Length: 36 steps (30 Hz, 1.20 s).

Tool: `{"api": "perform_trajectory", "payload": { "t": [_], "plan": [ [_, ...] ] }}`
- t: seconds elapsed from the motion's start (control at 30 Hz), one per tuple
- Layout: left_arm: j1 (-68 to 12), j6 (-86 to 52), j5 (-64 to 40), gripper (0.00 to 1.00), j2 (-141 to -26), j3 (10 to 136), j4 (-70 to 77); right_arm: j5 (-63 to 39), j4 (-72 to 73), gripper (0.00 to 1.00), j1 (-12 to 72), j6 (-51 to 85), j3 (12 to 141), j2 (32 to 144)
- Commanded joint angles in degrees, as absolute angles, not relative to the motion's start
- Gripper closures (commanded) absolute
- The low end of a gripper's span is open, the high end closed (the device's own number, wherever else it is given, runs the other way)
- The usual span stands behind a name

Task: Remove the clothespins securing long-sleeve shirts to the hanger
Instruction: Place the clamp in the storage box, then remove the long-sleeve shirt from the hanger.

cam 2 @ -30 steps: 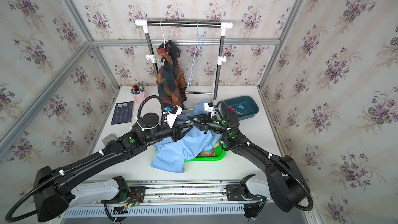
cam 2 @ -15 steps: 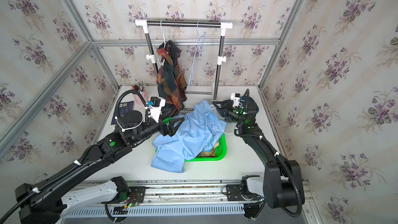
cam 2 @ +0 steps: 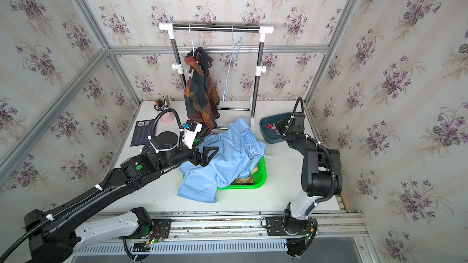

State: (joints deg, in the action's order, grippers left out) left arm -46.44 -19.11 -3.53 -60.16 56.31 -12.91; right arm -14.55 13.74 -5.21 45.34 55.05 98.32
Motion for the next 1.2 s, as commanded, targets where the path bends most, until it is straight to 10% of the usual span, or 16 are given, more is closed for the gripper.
{"api": "perform_trajectory", "payload": {
  "t": [0.0, 0.27, 0.73, 1.17],
  "plan": [
    [-46.56, -20.47, -4.66, 0.01, -60.21, 56.05, -13.18, -7.95, 15.68, 0.76, -5.1, 40.84, 56.68, 100.32],
    [-46.64, -20.0, -4.28, 0.01, -62.31, 57.13, -14.97, -7.6, 14.49, 0.25, -5.1, 37.98, 57.91, 99.54],
    [-54.75, -20.63, -2.72, 0.01, -75.48, 62.96, -22.38, -25.27, -12.05, 0.4, -4.11, 36.5, 36.18, 57.25],
    [-59.06, -24.47, -2.48, 0.01, -82.62, 65.7, -19.42, -39.03, 11.26, 0.47, -4.33, 48.45, 19.83, 58.42]
  ]
}}
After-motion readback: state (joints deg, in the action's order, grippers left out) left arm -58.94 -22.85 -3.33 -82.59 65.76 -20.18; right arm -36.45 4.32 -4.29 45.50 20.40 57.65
